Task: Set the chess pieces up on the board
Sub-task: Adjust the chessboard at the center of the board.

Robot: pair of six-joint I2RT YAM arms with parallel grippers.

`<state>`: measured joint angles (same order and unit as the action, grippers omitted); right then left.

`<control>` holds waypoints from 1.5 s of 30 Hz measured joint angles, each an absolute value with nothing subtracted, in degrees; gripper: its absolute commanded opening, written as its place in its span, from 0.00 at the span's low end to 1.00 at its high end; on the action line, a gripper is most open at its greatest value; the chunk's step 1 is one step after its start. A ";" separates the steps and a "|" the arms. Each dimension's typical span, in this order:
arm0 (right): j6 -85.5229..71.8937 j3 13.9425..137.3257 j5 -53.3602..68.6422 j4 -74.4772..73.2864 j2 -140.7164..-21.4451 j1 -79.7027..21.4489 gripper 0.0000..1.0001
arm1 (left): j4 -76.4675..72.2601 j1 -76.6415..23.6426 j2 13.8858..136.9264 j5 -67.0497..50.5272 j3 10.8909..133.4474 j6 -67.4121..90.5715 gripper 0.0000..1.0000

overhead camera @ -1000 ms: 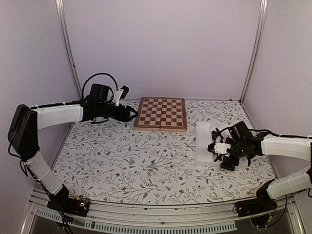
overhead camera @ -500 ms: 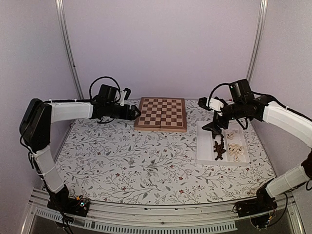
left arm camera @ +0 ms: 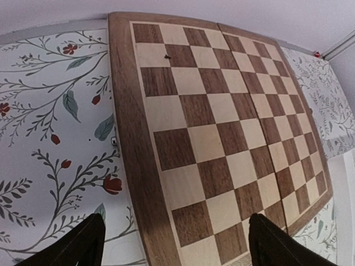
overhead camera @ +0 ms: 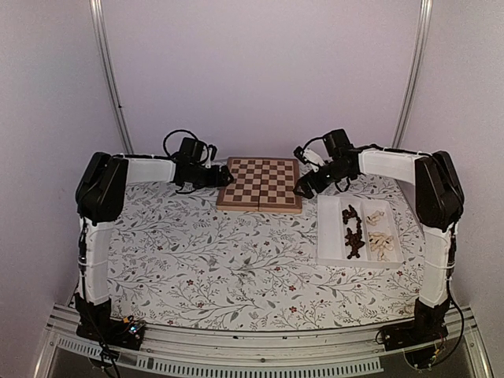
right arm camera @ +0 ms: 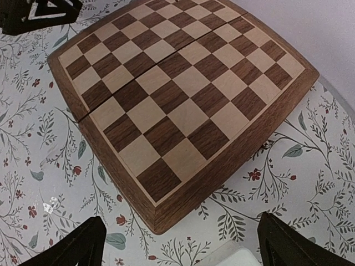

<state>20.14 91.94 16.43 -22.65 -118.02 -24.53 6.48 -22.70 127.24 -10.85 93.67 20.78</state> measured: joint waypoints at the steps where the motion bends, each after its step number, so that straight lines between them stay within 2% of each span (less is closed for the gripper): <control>1: 18.70 92.92 16.29 -22.68 -119.20 -24.38 0.99 | 6.46 -22.52 128.29 -10.87 94.08 20.80 0.91; 14: 7.95 104.66 17.89 -26.17 -133.99 -22.41 0.97 | 6.33 -22.04 132.94 -14.35 95.79 20.93 0.91; 23: 9.08 111.31 26.11 -29.63 -139.13 -22.48 0.94 | 4.29 -22.13 132.57 -19.46 93.67 22.13 0.82; 35: 17.58 112.29 28.45 -31.70 -139.96 -23.62 0.91 | 5.28 -25.32 120.11 -18.92 76.20 23.27 0.80; 41: 24.71 109.78 29.50 -32.42 -138.17 -25.39 0.90 | 7.64 -31.99 109.38 -15.75 62.92 24.49 0.80; 45: 29.50 109.23 31.24 -33.74 -137.75 -26.11 0.91 | 9.23 -37.98 104.51 -15.92 56.73 25.17 0.76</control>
<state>29.50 109.23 31.24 -33.74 -137.75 -26.11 9.23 -37.98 104.51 -15.92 56.73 25.17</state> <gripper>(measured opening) 0.906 0.773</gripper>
